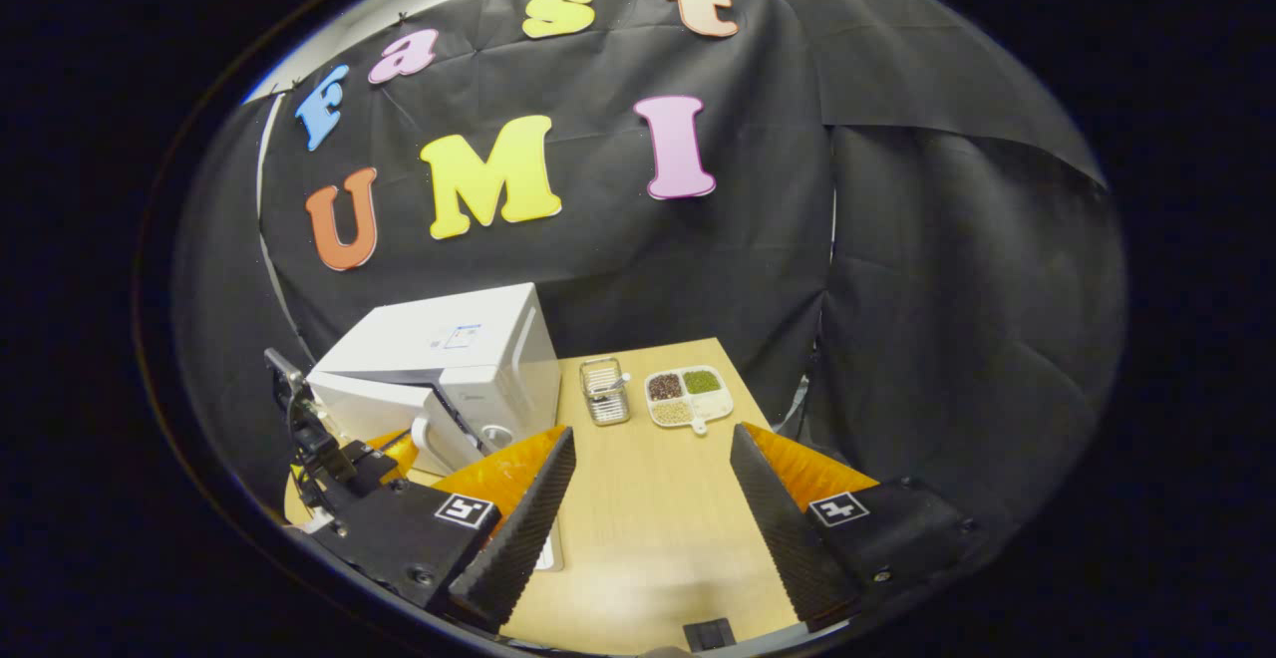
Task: Open the microwave oven with the left hand, put the food in, and close the microwave oven.
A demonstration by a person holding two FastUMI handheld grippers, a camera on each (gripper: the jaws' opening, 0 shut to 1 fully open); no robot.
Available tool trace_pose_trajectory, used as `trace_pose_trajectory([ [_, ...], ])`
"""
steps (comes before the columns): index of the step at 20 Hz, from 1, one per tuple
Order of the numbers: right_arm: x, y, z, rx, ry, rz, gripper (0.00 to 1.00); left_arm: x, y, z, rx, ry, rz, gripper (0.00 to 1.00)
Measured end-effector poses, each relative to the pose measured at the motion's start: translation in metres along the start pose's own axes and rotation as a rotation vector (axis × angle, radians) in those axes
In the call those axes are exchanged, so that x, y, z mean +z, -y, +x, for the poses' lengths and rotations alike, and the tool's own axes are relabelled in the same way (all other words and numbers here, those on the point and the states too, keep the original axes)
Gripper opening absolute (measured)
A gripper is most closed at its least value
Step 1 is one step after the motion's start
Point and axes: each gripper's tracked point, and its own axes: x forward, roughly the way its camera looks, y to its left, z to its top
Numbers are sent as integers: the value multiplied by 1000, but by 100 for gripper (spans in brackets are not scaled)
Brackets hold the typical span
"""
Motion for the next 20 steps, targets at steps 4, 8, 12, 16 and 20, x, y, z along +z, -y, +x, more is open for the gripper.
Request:
trace_pose_trajectory([
  [4,5,9,18,16,-18,-9,100,4,1,19,29,-2,-18,0],
  [8,7,15,31,28,-26,-17,100,0,2,25,51,-14,-45,0],
  [12,7,14,42,51,-42,-32,100,-2,-4,22,88,-25,-2,0],
  [16,10,5,46,83,-35,-38,100,3,-9,7,116,-16,9,0],
  [20,6,0,39,98,-25,-44,100,14,-23,-12,203,44,69,35],
])
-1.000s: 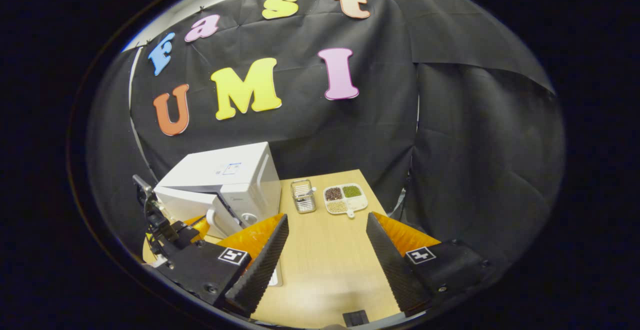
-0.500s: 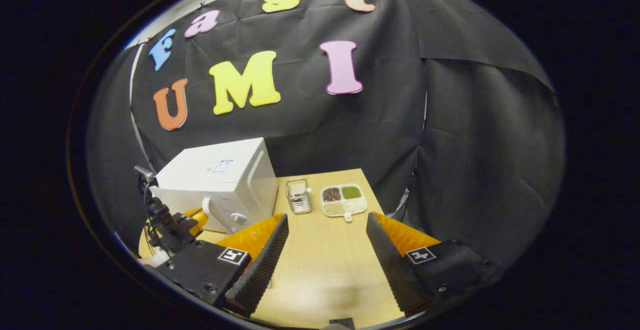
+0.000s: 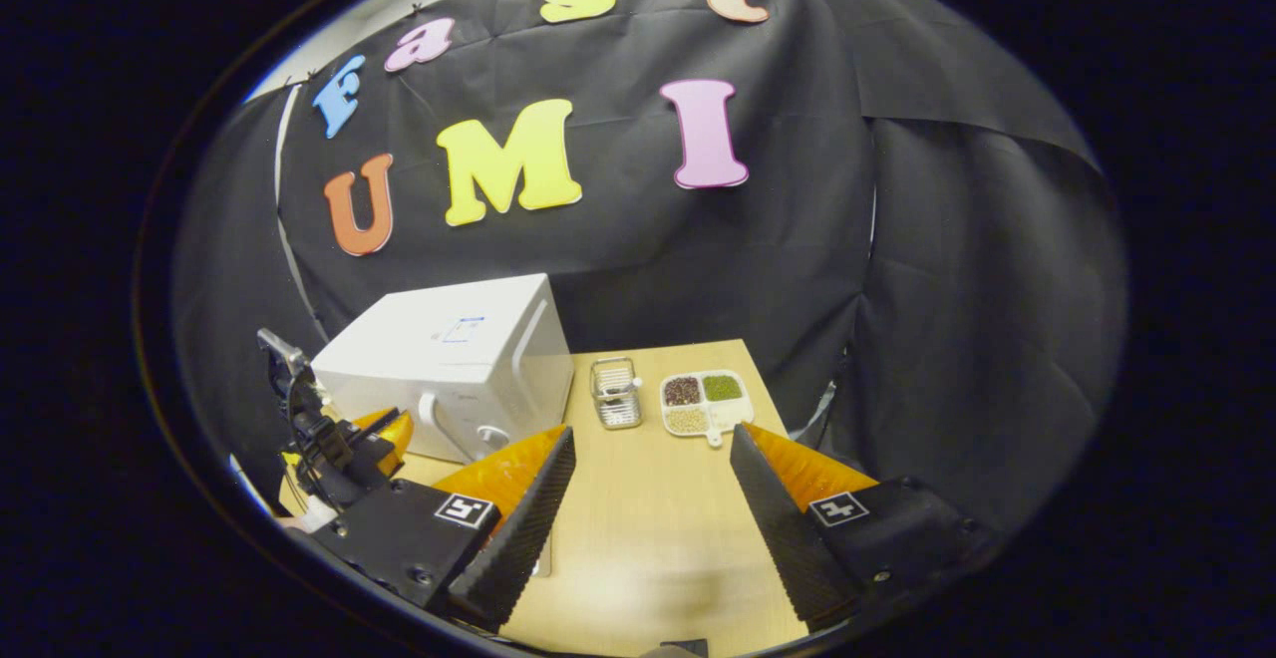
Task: Open the microwave oven with the left hand, put the food in, and close the microwave oven.
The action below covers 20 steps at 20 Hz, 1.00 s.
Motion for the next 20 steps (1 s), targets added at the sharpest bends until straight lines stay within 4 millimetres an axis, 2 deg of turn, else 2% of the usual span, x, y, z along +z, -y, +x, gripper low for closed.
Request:
trace_pose_trajectory([
  [1,-3,1,-4,-1,0,-3,100,-3,-8,2,7,0,7,66],
  [2,-6,2,-6,-3,1,-6,100,-2,-4,-4,6,11,-7,96],
  [6,-19,5,-23,-28,7,22,100,-2,-11,-33,-2,8,-66,97],
  [10,-41,-8,-54,-61,28,35,100,9,-22,-77,-27,36,-86,97],
  [13,-58,-36,-84,-71,39,50,100,20,-41,-123,-53,62,-72,96],
  [17,-76,-84,-128,-71,105,-11,100,32,-82,-199,-38,75,-73,96],
  [20,-78,-128,-160,-34,186,-37,100,51,-108,-253,-21,97,-98,97],
])
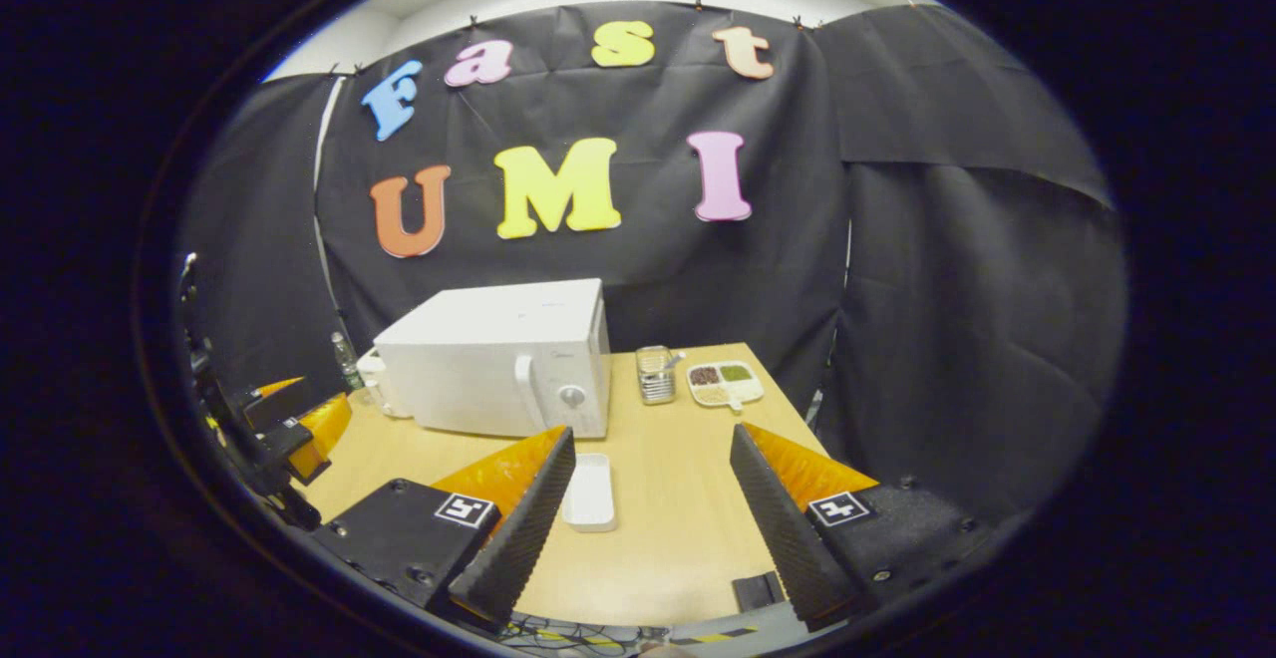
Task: Open the microwave oven with the left hand, put the food in, and close the microwave oven.
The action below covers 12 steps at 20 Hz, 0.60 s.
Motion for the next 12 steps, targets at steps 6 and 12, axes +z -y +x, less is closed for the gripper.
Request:
trace_pose_trajectory([
  [6,28,-63,-38,77,109,-41,91,53,-42,-75,79,62,-53,97],
  [12,66,-80,-63,97,192,-58,99,79,-61,-100,115,102,-55,96],
])
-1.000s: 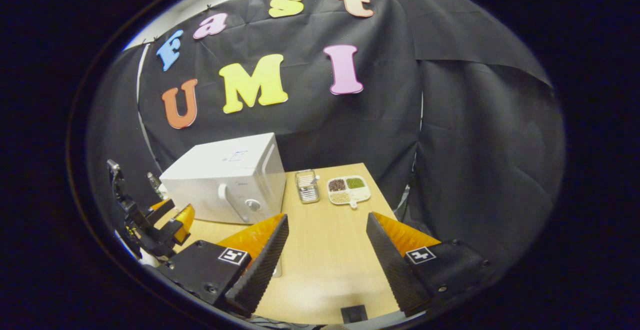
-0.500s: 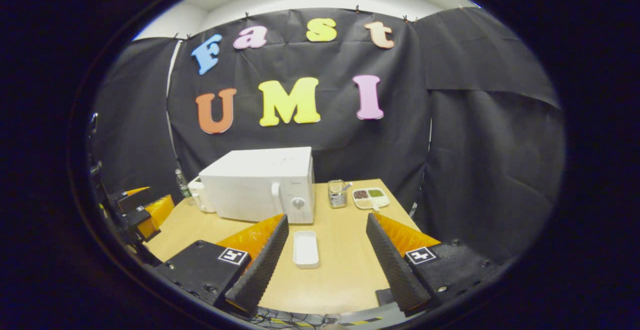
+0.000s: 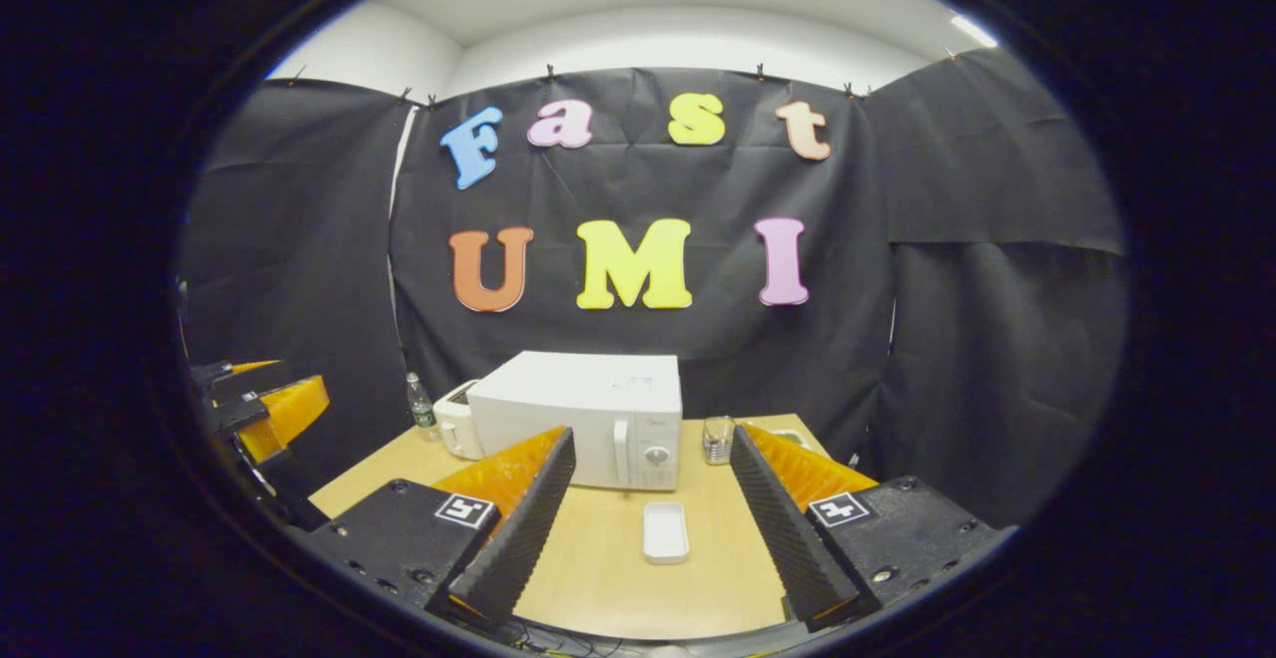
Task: Open the microwave oven with the left hand, put the food in, and close the microwave oven.
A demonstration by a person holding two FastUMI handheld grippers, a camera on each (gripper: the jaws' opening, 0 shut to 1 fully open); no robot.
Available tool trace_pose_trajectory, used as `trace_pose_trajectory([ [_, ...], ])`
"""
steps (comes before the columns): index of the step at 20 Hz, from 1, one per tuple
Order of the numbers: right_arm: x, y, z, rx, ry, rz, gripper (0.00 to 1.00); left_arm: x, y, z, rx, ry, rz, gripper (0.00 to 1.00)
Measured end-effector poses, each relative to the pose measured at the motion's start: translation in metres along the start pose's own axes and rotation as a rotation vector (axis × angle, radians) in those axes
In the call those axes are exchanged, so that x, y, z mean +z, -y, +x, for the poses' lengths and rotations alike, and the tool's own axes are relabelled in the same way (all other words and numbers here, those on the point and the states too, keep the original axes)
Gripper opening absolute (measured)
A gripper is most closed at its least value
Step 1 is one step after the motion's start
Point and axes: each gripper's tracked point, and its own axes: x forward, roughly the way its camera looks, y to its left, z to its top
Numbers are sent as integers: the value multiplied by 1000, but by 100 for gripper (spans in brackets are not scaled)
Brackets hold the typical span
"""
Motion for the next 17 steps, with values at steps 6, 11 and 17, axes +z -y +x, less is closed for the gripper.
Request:
trace_pose_trajectory([
  [6,19,-4,-2,1,26,0,99,9,-9,2,17,3,-12,88],
  [11,30,-9,2,14,43,-2,91,24,-9,7,18,30,-28,96],
  [17,41,-7,6,22,48,5,90,37,-4,5,20,55,-23,96],
])
